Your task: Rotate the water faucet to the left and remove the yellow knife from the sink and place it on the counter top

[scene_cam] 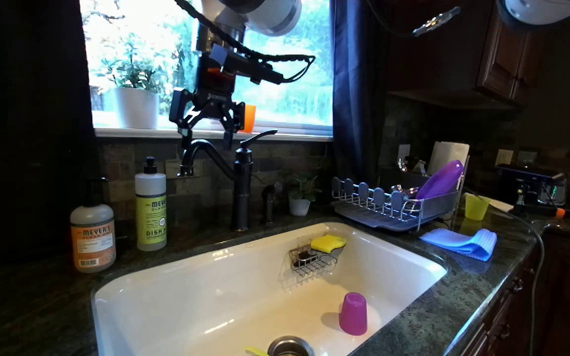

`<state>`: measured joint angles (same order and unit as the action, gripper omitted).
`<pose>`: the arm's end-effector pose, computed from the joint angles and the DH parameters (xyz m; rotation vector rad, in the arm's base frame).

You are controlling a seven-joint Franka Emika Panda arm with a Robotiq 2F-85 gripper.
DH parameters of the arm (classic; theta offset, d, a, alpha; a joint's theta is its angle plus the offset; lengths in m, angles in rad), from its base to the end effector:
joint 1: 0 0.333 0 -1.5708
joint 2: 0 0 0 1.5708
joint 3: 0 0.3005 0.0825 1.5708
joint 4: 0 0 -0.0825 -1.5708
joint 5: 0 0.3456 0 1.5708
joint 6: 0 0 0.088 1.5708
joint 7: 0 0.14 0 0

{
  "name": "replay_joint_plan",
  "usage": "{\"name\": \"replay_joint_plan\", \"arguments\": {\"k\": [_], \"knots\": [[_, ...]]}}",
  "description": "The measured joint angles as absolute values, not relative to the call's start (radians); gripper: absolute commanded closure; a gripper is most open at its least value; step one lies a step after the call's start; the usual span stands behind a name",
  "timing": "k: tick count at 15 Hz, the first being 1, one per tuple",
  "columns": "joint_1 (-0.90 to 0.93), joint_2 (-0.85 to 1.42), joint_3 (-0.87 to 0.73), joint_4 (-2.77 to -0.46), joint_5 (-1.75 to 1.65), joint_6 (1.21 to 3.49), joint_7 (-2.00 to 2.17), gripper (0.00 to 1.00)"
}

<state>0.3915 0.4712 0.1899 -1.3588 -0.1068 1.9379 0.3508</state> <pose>0.5749 0.3391 0.4289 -3.0781 -0.3679 -0.1731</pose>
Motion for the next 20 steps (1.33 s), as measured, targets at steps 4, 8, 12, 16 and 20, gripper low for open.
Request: {"name": "replay_joint_plan", "arguments": {"k": [4,8,12,16,20], "knots": [[0.34,0.317,0.19,-1.528,-0.071,1.844,0.303,0.0],[0.319,0.215,0.19,-1.697,-0.06,1.805,0.295,0.0],[0.3,0.203,0.19,-1.788,-0.053,1.84,0.296,0.0],[0.298,0.201,0.19,-1.789,-0.052,1.841,0.296,0.0],[0.301,0.242,0.201,-1.788,-0.05,1.843,0.287,0.0]]}}
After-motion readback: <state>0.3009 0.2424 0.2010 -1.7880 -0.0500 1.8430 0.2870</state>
